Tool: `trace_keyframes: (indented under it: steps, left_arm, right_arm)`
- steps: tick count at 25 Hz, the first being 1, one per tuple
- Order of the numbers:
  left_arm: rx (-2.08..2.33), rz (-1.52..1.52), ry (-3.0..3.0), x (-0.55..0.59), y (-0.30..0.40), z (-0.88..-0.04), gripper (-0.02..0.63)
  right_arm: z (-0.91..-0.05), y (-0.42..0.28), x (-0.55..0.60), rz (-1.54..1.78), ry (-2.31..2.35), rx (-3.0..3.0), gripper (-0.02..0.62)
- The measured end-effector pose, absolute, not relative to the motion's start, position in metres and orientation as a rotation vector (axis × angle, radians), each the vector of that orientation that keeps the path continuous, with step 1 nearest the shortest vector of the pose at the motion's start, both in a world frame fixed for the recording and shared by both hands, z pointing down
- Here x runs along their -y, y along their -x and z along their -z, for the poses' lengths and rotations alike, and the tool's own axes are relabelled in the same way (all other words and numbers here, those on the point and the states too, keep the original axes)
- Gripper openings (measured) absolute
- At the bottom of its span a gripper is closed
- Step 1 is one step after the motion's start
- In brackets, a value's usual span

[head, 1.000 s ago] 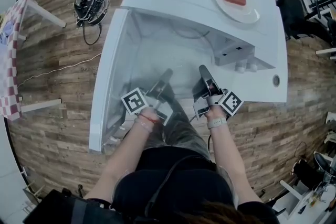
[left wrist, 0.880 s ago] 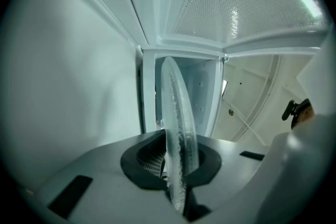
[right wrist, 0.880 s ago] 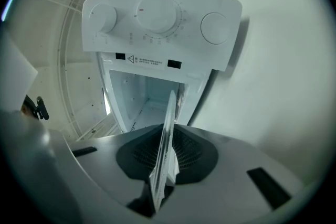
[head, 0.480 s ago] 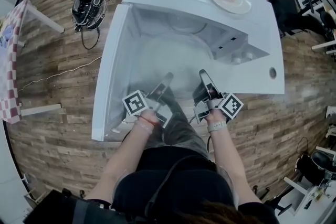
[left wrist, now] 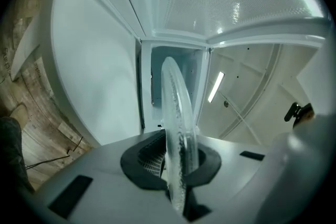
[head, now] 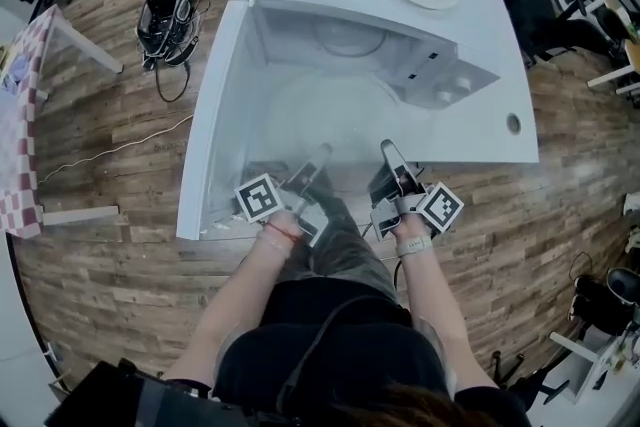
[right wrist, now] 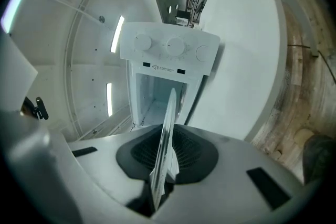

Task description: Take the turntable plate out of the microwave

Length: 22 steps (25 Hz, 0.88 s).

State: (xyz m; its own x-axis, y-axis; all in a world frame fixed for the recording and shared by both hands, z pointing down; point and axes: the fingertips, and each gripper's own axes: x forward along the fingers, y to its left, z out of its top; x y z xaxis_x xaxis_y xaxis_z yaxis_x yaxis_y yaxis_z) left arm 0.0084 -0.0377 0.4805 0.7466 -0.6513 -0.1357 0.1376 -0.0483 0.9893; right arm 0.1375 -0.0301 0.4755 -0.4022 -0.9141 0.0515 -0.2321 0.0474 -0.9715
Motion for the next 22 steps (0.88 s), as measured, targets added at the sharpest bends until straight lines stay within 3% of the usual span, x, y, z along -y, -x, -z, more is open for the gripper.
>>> trace_keyframes:
  steps: [22]
  left_arm:
    - [0.345, 0.607, -1.507, -0.049, -0.008, -0.469, 0.032]
  right_arm:
    - [-0.465, -0.135, -0.07, 1.329, 1.197, -1.668, 0.051]
